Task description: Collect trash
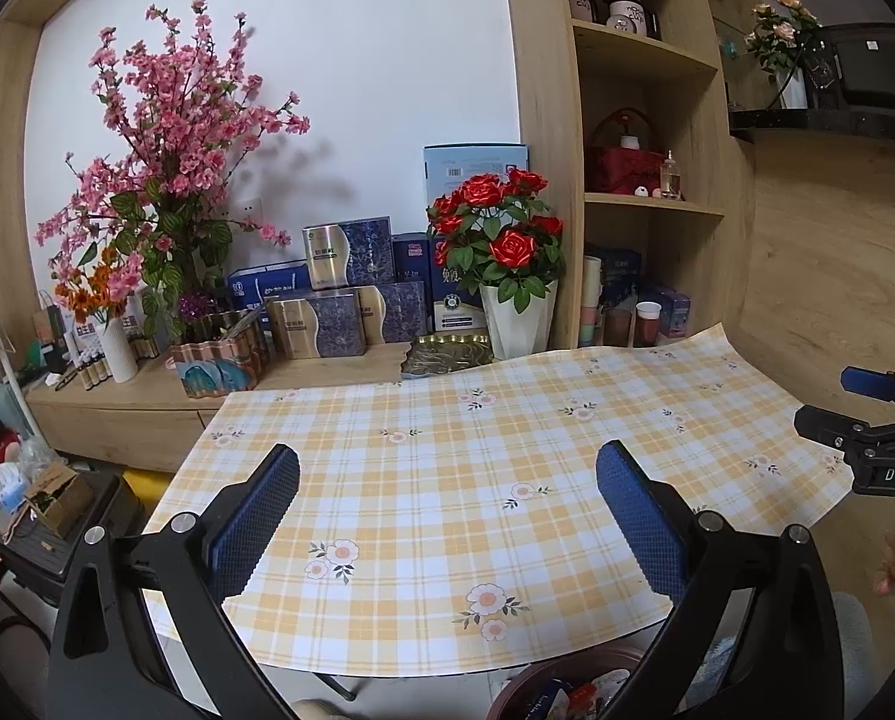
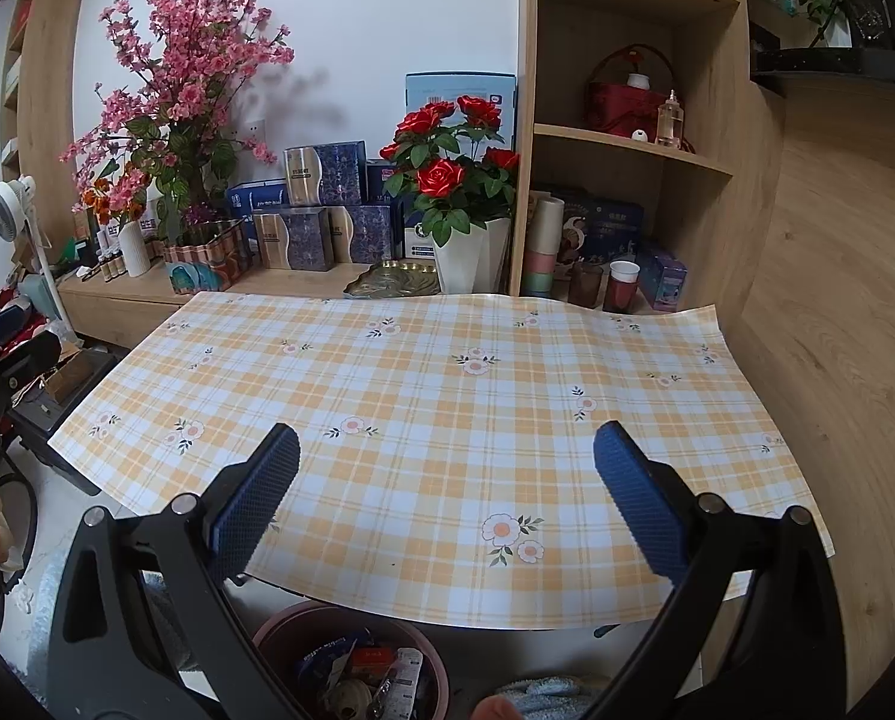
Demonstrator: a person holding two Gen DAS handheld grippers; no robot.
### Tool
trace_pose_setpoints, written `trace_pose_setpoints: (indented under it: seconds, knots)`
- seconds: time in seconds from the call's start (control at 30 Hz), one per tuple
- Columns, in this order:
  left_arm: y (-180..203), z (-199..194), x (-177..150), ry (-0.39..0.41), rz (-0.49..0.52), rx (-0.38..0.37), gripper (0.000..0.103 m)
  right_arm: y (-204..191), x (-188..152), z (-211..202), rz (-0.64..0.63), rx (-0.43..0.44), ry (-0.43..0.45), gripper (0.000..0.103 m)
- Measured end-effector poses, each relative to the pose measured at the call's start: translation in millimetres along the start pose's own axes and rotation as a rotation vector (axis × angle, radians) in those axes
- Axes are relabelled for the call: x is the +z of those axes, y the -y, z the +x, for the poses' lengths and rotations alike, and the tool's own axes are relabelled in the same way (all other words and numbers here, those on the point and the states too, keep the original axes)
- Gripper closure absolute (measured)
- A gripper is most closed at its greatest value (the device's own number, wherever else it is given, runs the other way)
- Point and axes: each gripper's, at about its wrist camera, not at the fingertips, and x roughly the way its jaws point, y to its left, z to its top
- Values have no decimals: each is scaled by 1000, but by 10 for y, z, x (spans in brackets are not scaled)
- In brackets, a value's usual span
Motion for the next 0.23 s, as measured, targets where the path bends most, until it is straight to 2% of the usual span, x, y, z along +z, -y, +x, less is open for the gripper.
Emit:
trace_pose_setpoints:
  seconds: [0.23]
  knots:
    - [10, -8, 1, 2, 21, 36, 6, 0, 0, 1, -1, 0, 0, 6]
